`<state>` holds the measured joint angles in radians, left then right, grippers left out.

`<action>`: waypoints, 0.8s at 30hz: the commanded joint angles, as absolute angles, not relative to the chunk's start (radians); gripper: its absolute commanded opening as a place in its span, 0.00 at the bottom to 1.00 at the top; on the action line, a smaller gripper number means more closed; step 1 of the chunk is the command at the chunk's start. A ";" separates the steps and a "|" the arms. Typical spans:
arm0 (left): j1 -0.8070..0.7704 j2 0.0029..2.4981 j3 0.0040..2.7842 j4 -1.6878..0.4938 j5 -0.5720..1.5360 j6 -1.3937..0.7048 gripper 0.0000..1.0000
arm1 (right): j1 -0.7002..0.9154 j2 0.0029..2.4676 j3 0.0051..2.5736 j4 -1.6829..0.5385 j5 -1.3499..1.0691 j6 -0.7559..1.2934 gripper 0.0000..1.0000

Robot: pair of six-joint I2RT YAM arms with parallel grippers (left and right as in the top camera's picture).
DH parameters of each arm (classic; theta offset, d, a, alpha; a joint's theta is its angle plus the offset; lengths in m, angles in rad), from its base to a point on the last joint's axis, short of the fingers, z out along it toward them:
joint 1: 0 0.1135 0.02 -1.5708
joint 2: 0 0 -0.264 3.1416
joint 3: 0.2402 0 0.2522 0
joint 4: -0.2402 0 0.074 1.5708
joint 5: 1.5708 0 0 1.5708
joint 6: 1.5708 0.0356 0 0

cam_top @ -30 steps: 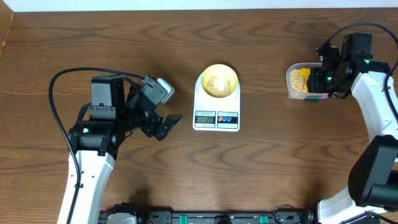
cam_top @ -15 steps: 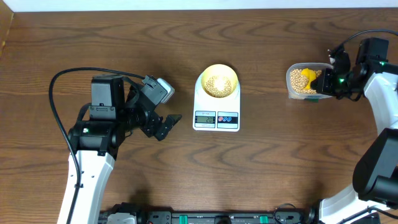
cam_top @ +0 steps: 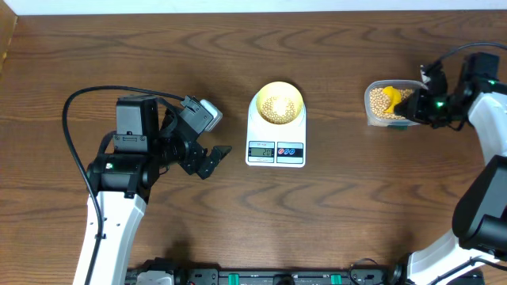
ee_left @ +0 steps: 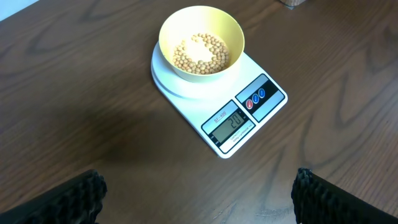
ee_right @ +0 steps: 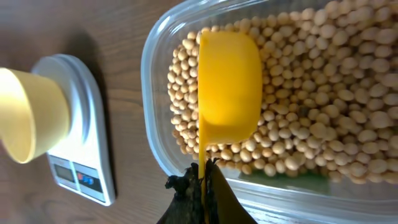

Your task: Scoop item into bowl and weigh 50g on scale

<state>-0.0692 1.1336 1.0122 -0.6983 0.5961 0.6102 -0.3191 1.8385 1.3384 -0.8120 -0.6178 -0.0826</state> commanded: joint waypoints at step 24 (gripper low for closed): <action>-0.069 1.137 1.027 -0.697 0.591 0.617 0.98 | -0.441 1.846 1.331 -0.841 -1.163 -0.158 0.01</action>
<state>-0.0692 1.1336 1.0122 -0.6983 0.5957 0.6102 -0.4927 1.8393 1.3384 -0.8463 -1.0935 -0.1581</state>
